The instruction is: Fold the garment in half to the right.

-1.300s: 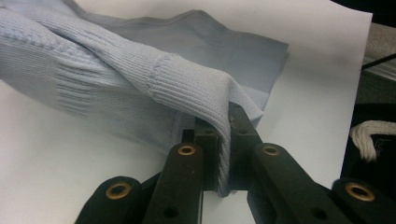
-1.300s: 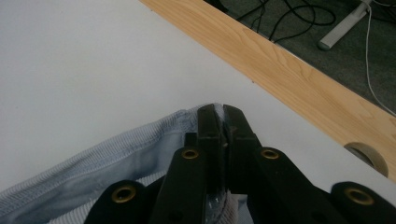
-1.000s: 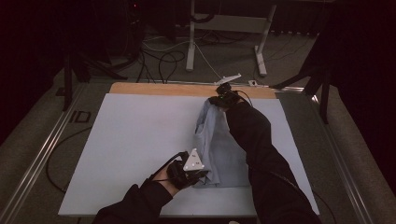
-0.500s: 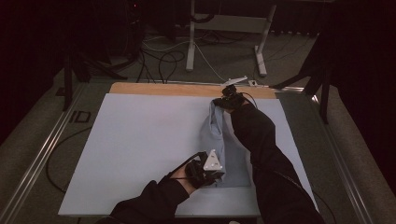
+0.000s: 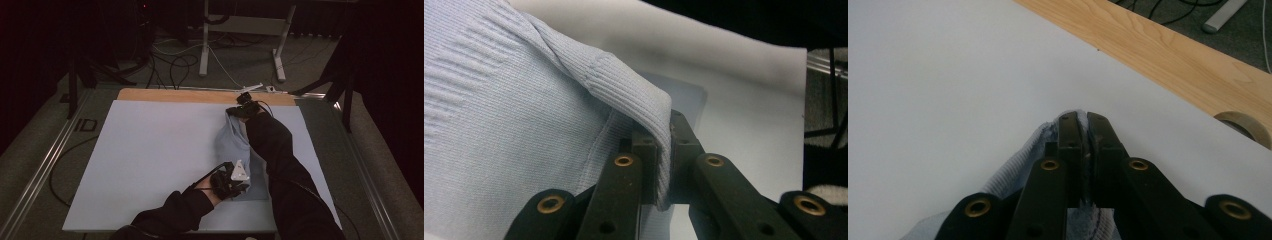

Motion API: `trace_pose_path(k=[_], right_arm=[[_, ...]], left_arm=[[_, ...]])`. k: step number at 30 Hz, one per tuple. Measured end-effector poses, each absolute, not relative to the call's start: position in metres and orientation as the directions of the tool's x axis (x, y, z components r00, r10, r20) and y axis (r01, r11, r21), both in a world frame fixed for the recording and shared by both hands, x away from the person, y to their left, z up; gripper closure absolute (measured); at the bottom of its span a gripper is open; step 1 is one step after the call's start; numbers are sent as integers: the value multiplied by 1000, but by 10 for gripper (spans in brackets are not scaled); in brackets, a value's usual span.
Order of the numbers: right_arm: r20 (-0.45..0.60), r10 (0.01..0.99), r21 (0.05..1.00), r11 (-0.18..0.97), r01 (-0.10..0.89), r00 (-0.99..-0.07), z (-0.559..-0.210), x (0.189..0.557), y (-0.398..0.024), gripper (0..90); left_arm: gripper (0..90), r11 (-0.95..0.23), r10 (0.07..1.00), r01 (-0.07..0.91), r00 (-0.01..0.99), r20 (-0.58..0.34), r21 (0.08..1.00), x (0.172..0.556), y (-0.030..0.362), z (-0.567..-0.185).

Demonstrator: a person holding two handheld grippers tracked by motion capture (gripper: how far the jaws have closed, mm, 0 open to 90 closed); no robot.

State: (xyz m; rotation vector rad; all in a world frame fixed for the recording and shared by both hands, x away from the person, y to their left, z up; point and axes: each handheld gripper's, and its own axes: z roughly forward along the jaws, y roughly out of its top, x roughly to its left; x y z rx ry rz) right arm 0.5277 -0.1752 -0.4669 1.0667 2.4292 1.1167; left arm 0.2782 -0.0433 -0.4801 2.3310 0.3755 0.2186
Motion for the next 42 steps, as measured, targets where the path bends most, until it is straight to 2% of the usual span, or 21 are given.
trace_pose_path(k=[8, 15, 18, 20, 23, 26, 31, 38, 41, 42], right_arm=[[60, 721, 731, 439, 523, -690, -472, 529, -181, 793], [103, 735, 727, 405, 555, -670, -468, 528, -198, 414], [114, 742, 729, 389, 563, -660, -462, 525, -208, 331], [130, 744, 732, 373, 570, -655, -459, 523, -214, 309], [138, 742, 739, 363, 567, -656, -455, 519, -220, 271], [154, 728, 748, 355, 560, -668, -453, 514, -224, 193], [158, 716, 755, 356, 551, -679, -451, 507, -226, 164], [150, 705, 759, 367, 538, -693, -450, 497, -226, 148], [144, 703, 762, 370, 531, -697, -451, 493, -226, 144], [144, 703, 762, 370, 531, -697, -451, 493, -226, 144]], left_arm=[[869, -685, 316, 200, 948, 39, 701, 286, -55, -484], [864, -682, 316, 219, 949, 10, 698, 292, -63, -489], [858, -681, 308, 215, 951, 8, 700, 293, -65, -488], [851, -679, 307, 225, 952, -8, 699, 293, -69, -489], [797, -688, 276, 209, 961, -16, 695, 290, -74, -489], [689, -697, 239, 187, 971, -22, 693, 286, -78, -489], [510, -655, 246, 181, 969, -20, 733, 284, -76, -484], [391, -613, 250, 188, 967, -38, 768, 284, -66, -475], [301, -582, 247, 202, 967, -65, 787, 284, -58, -471], [301, -575, 237, 203, 969, -76, 793, 284, -56, -470]])
